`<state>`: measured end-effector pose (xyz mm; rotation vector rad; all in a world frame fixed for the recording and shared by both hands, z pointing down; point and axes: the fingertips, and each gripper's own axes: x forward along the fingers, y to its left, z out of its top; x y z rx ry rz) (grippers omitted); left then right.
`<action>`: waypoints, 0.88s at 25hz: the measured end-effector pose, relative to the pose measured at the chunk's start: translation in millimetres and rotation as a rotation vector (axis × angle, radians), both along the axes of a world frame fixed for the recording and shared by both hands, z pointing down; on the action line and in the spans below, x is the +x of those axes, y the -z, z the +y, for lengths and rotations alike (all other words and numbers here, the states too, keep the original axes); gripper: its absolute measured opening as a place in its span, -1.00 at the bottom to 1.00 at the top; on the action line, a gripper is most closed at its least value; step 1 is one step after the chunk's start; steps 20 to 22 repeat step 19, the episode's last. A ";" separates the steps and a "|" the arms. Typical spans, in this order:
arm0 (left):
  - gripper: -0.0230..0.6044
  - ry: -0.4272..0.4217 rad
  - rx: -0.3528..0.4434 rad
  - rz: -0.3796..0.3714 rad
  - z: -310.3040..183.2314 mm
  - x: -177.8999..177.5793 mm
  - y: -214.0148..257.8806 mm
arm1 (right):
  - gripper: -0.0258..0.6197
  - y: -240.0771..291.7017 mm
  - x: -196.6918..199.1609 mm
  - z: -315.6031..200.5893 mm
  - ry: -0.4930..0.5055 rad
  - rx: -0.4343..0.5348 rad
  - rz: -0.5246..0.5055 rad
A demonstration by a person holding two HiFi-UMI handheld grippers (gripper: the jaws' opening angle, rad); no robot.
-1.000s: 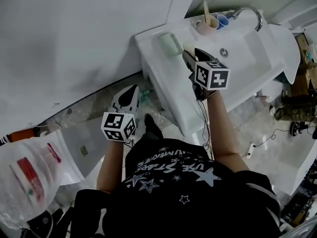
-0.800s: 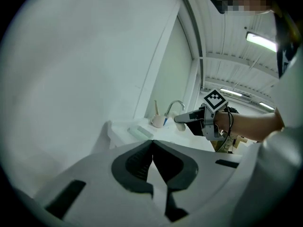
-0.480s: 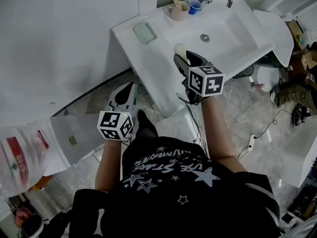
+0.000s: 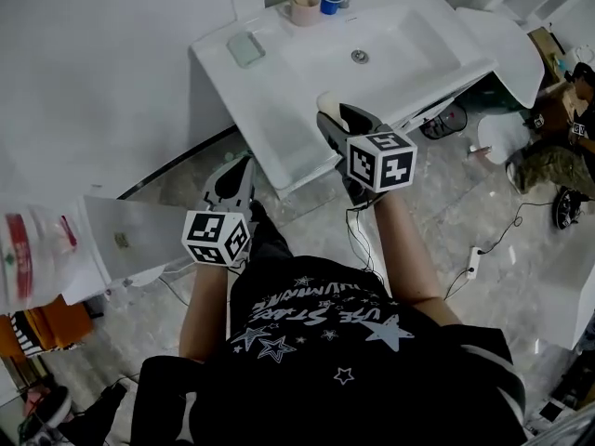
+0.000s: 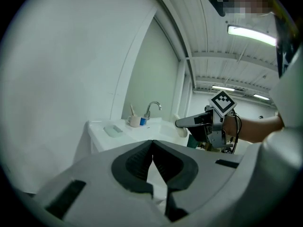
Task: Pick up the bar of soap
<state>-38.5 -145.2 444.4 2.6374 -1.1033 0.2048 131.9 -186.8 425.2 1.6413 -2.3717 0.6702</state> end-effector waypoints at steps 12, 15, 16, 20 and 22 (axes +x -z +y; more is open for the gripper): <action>-0.90 0.007 0.015 -0.027 105.1 28.1 3.1 | -0.35 -7.4 24.8 111.1 0.019 -0.004 -0.027; -0.89 0.009 0.021 -0.031 125.0 30.7 4.6 | -0.35 -5.2 27.6 129.9 0.020 0.009 -0.035; -0.90 0.008 0.024 -0.032 131.5 31.7 5.2 | -0.35 -4.6 28.6 136.0 0.020 0.013 -0.037; -0.90 0.006 0.029 -0.034 150.5 34.7 6.0 | -0.35 -4.1 31.8 154.8 0.021 0.019 -0.040; -0.90 0.006 0.029 -0.034 150.5 34.7 6.0 | -0.35 -4.1 31.8 154.8 0.021 0.019 -0.040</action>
